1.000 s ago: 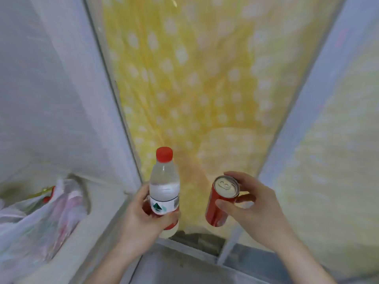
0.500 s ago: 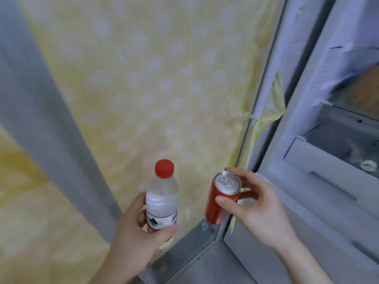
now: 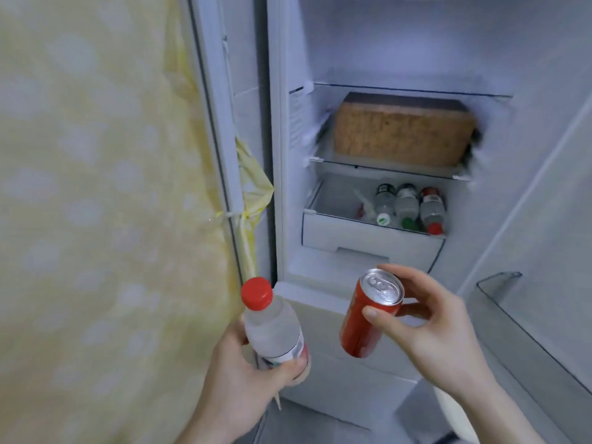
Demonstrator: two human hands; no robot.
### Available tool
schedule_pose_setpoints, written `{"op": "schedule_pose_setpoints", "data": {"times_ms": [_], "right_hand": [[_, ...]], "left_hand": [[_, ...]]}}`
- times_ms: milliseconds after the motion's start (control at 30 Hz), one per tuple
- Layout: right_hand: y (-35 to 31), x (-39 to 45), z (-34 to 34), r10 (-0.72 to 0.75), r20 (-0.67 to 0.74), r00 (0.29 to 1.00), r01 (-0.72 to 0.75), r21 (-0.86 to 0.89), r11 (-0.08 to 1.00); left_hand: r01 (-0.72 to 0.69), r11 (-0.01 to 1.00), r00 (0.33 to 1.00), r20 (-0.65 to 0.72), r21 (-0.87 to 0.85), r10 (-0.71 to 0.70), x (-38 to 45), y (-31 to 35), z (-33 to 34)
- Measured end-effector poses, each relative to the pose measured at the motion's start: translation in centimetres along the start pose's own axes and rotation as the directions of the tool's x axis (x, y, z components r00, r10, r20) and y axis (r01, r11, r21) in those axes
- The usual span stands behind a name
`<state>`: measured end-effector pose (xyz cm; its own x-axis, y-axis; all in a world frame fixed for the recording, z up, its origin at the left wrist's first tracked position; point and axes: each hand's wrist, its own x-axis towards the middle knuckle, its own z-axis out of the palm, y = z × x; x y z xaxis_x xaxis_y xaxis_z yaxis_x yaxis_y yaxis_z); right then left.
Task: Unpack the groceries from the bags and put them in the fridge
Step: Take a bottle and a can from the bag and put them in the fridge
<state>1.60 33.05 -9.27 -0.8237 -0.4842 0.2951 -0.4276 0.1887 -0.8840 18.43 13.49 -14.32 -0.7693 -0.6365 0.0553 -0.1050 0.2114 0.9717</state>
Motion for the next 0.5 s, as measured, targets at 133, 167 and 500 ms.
{"op": "schedule_pose_setpoints", "data": {"times_ms": [133, 167, 500], "right_hand": [[1.4, 1.2, -2.9, 0.034, -0.096, 0.995, -0.037, -0.032, 0.999], [1.9, 1.7, -3.5, 0.046, -0.115, 0.992, -0.050, -0.028, 0.998], [5.0, 7.6, -7.3, 0.067, -0.193, 0.979, -0.069, -0.002, 0.998]], "left_hand": [[-0.011, 1.000, 0.994, 0.105, -0.006, 0.012, 4.5, 0.7, 3.6], [-0.003, 1.000, 0.994, 0.109, -0.026, 0.006, 5.8, 0.7, 4.5], [-0.046, 0.998, 0.996, 0.076, -0.044, 0.049, 17.6, 1.1, 11.4]]}}
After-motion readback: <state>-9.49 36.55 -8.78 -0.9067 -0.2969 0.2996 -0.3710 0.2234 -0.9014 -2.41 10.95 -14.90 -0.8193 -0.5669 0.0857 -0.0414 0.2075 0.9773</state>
